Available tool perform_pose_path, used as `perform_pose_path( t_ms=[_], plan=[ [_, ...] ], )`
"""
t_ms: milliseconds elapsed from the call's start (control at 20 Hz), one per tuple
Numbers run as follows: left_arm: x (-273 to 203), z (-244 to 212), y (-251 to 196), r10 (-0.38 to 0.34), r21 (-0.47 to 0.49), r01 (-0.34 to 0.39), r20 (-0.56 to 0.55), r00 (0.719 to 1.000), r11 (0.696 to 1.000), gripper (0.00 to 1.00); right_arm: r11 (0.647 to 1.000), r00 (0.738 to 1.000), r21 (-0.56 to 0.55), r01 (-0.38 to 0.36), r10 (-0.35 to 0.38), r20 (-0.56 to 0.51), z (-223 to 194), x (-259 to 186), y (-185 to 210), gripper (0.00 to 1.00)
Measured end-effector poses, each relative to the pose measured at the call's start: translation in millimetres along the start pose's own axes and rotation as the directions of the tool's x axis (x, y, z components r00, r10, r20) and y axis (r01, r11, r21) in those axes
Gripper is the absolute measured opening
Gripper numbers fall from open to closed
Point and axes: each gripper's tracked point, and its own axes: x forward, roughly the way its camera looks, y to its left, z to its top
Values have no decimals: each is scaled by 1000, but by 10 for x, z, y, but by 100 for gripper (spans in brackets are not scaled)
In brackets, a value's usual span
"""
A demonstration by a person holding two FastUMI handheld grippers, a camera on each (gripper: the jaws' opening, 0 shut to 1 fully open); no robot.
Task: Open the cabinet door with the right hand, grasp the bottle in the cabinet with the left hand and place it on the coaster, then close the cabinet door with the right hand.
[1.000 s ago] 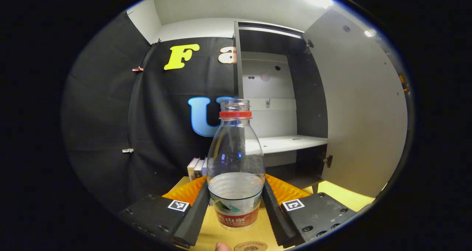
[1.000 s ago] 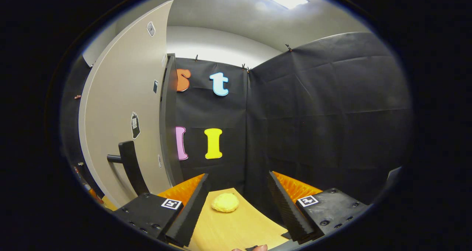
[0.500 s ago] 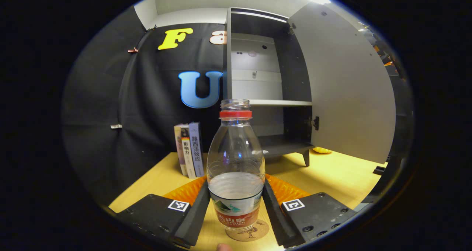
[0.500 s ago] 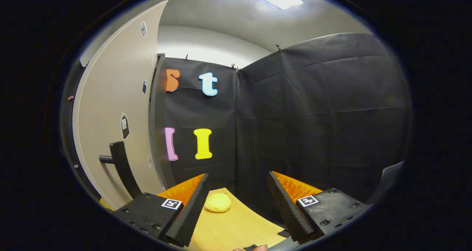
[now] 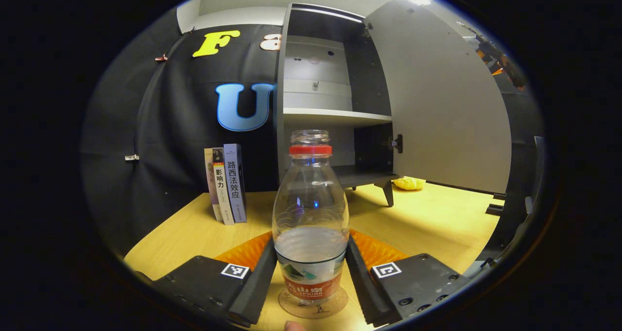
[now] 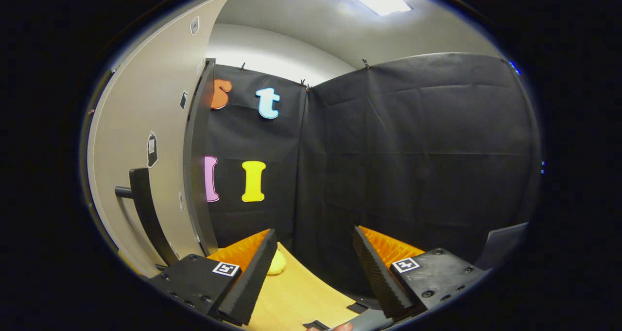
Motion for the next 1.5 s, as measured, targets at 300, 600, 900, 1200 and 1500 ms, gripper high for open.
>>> perform_pose_path(
  t_ms=[300,600,900,1200,1500],
  plan=[
    [-16,-102,19,19,-6,-19,-21,1000,1000,81,1000,1000,-18,2,-2,-17,-74,0,11,98],
    [-34,-108,-6,19,-13,-20,-57,998,1000,93,1000,999,-3,-5,5,-32,-137,-33,2,98],
    [-268,39,4,53,15,-52,-79,995,999,95,1000,999,19,-20,21,-39,-195,-72,-19,98],
    [-549,758,-85,65,28,-64,-30,997,998,95,997,997,61,-57,60,-50,-294,-81,32,98],
    [-665,1736,-64,99,-52,-100,-25,995,994,95,985,985,35,-171,172,-23,-220,-136,323,97]
  ],
)
